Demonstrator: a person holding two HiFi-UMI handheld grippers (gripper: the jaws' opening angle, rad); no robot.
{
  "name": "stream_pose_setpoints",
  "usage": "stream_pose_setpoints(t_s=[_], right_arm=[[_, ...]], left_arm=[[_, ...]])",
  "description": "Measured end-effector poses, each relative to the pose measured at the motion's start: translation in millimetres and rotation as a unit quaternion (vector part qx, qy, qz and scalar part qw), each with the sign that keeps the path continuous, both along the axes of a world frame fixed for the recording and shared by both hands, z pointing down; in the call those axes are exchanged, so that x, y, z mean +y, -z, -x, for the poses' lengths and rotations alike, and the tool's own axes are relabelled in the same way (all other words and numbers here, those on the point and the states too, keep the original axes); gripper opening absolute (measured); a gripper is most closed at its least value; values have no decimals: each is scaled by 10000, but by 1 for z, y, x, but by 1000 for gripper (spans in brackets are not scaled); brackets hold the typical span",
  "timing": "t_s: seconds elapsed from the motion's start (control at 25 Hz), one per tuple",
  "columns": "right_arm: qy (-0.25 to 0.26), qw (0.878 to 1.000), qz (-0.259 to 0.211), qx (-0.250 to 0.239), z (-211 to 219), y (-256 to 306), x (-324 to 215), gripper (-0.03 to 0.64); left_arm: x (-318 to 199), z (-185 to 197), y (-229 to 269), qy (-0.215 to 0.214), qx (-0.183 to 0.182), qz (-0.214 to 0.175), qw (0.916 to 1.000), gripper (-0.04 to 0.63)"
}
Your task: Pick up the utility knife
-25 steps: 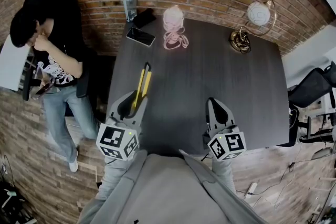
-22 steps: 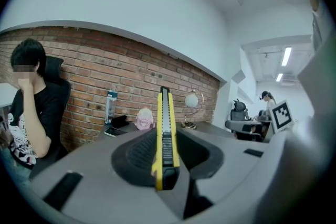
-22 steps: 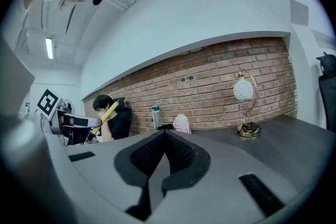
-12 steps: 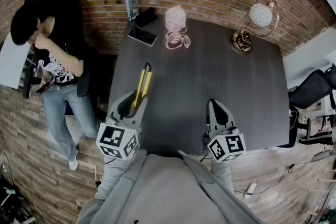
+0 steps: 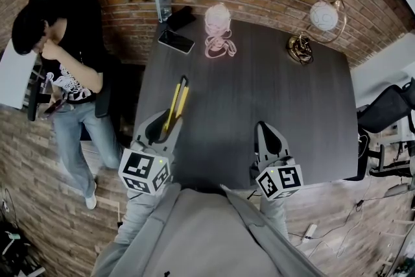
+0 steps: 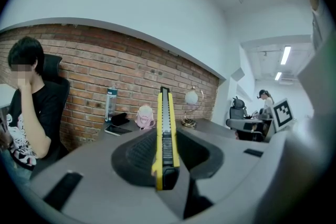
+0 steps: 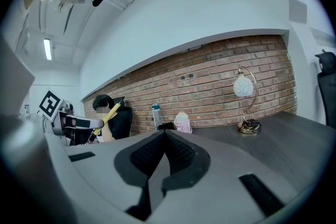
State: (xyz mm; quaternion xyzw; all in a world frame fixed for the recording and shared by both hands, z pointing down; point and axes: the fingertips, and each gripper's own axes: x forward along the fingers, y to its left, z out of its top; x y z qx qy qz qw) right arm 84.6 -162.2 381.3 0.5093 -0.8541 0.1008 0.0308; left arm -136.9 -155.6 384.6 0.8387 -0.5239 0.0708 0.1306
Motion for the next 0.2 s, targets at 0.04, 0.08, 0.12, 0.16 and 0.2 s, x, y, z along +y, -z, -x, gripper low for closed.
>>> stream_pose_setpoints(t_s=[0.04,0.08,0.12,0.16,0.2], right_arm=[[4,10000,-2,-4,0,0,0,17],[4,10000,-5,-13,1,0,-1,17],[-3,10000,-7,-26,0,0,-1,17],[-12,10000,-8,-40,0,-1,-1,17],[-21,10000,-9,-54,-1,-1,-2,17]], left_arm=[[0,0,-1,-1,2,15,10000,124],[0,0,-2,-4,2,31,10000,124],[-1,0,-3,-9,-1,43,10000,124],[-2,-1,-4,-18,-7,53,10000,124],[-3,-1,-4,-26,-15,61,10000,124]])
